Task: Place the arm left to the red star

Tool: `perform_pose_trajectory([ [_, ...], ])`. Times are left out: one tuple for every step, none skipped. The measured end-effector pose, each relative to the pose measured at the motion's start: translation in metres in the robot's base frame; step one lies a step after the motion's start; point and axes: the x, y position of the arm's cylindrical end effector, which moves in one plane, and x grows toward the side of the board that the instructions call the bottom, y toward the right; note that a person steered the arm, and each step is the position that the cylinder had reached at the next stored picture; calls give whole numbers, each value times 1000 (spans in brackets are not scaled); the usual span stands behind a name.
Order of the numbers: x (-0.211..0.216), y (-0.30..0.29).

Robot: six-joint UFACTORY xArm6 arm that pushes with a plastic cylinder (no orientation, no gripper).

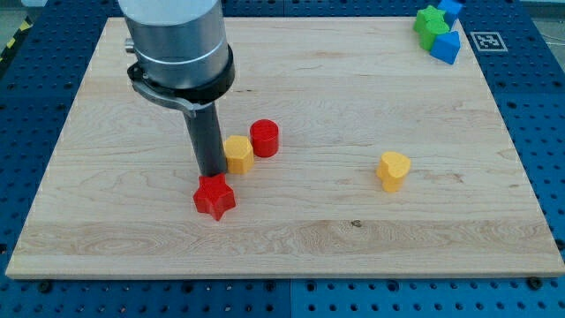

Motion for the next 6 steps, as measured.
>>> perform_pose_trajectory([
  [1, 0],
  [1, -8],
  [-6, -21],
  [-23, -44],
  [-21, -59],
  [-4, -60],
])
